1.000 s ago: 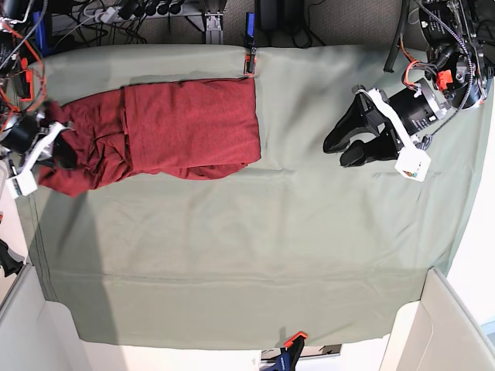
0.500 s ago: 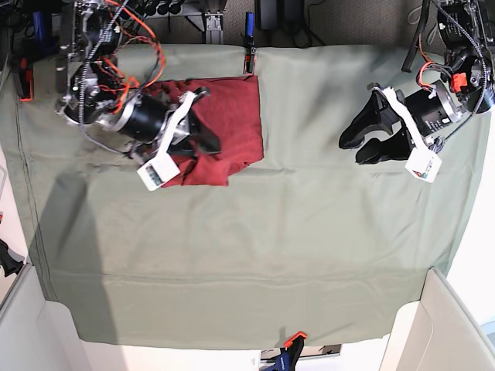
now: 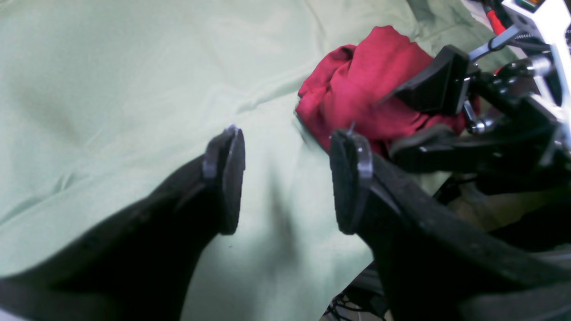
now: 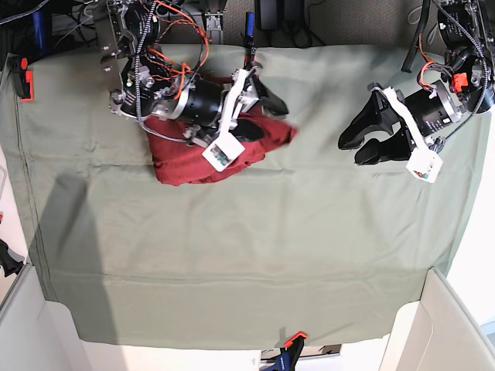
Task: Fold the T-shirt properly
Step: 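Gather the folded red shirt with the right gripper and lift it, then grasp the bundled shirt with the left gripper beside the right gripper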
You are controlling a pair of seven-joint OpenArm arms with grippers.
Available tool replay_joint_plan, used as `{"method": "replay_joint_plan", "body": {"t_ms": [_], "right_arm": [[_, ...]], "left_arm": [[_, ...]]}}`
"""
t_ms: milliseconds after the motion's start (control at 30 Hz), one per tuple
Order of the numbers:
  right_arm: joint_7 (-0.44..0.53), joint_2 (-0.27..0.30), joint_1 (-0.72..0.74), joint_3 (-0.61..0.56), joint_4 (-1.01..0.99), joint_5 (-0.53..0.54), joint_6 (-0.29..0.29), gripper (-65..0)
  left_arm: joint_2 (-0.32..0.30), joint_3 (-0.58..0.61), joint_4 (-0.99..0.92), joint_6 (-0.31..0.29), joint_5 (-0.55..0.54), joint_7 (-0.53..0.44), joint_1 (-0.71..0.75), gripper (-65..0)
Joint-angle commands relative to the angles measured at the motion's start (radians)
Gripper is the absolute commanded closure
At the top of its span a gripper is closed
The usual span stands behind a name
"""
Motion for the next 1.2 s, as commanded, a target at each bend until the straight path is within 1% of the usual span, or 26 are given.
{"method": "replay_joint_plan", "body": {"t_ms": [0, 133, 200, 267, 367, 400, 433, 467, 500, 533, 567, 633, 733, 867, 933, 1033, 1100, 1167], "right_arm": [[0.027, -0.017, 0.022, -0.017, 0.016, 0.035, 0.004, -36.0], [0.026, -0.069, 0.050, -0.048, 0.016, 0.061, 0.005, -36.0], [0.033, -0.076, 0.068, -0.052, 0.017, 0.097, 0.005, -36.0], [0.031, -0.076, 0.093, -0.050, 0.018, 0.077, 0.005, -36.0], [0.031, -0.076, 0.134, -0.030, 0.018, -0.006, 0.003, -35.8], [0.033, -0.076, 0.146, -0.014, 0.018, -0.035, 0.000, -32.6], [0.034, -0.076, 0.156, 0.005, 0.018, -0.062, -0.010, -26.2], [0.034, -0.076, 0.167, 0.029, 0.018, -0.084, -0.020, -17.1], [0.034, -0.074, 0.176, 0.055, 0.018, -0.103, -0.027, -6.5], [0.033, -0.073, 0.186, 0.085, 0.018, -0.121, -0.027, 0.0], [0.034, -0.071, 0.193, 0.117, 0.018, -0.137, -0.026, 0.0], [0.042, -0.063, 0.204, 0.184, 0.018, -0.149, -0.026, 0.0], [0.068, -0.029, 0.203, 0.273, 0.015, -0.166, -0.026, 0.0], [0.072, 0.017, 0.203, 0.364, -0.015, -0.177, -0.027, 0.0], [0.074, 0.037, 0.203, 0.391, -0.048, -0.177, -0.027, 0.0], [0.096, 0.057, 0.203, 0.397, -0.108, -0.177, -0.026, 0.0], [0.103, 0.056, 0.203, 0.396, -0.137, -0.176, -0.026, 0.0], [0.105, 0.056, 0.203, 0.394, -0.158, -0.176, -0.026, 0.0]], "left_arm": [[-0.017, -0.007, 0.014, -0.005, -0.026, -0.022, -0.008, -33.1], [-0.017, -0.007, 0.014, -0.005, -0.026, -0.021, -0.008, -33.1], [-0.017, -0.007, 0.014, -0.005, -0.038, -0.021, -0.008, -33.1], [-0.019, -0.007, 0.014, -0.005, -0.048, -0.019, -0.008, -33.1], [-0.037, -0.007, 0.014, -0.005, -0.060, -0.018, -0.007, -32.4], [-0.046, -0.007, 0.015, -0.005, -0.073, -0.018, -0.007, -28.9], [-0.053, -0.007, 0.016, -0.005, -0.082, -0.017, -0.007, -23.4], [-0.056, -0.007, 0.023, -0.005, -0.097, -0.018, -0.008, -16.6], [-0.056, -0.005, 0.034, -0.005, -0.107, -0.017, -0.008, -9.8], [-0.056, -0.001, 0.050, -0.005, -0.110, -0.017, -0.007, -3.6], [-0.056, 0.011, 0.070, -0.005, -0.110, -0.017, -0.006, 0.0], [-0.056, 0.064, 0.121, -0.005, -0.087, -0.018, -0.002, 0.0], [-0.055, 0.219, 0.212, -0.005, 0.004, -0.032, 0.000, 0.0], [-0.043, 0.458, 0.245, -0.005, 0.171, -0.106, 0.000, 0.0], [-0.018, 0.565, 0.237, -0.005, 0.262, -0.136, 0.000, 0.0], [0.038, 0.703, 0.224, -0.005, 0.426, -0.181, 0.000, 0.0], [0.066, 0.775, 0.208, -0.005, 0.531, -0.223, -0.003, 0.0], [0.097, 0.821, 0.180, -0.005, 0.623, -0.257, -0.012, 0.0]]}}
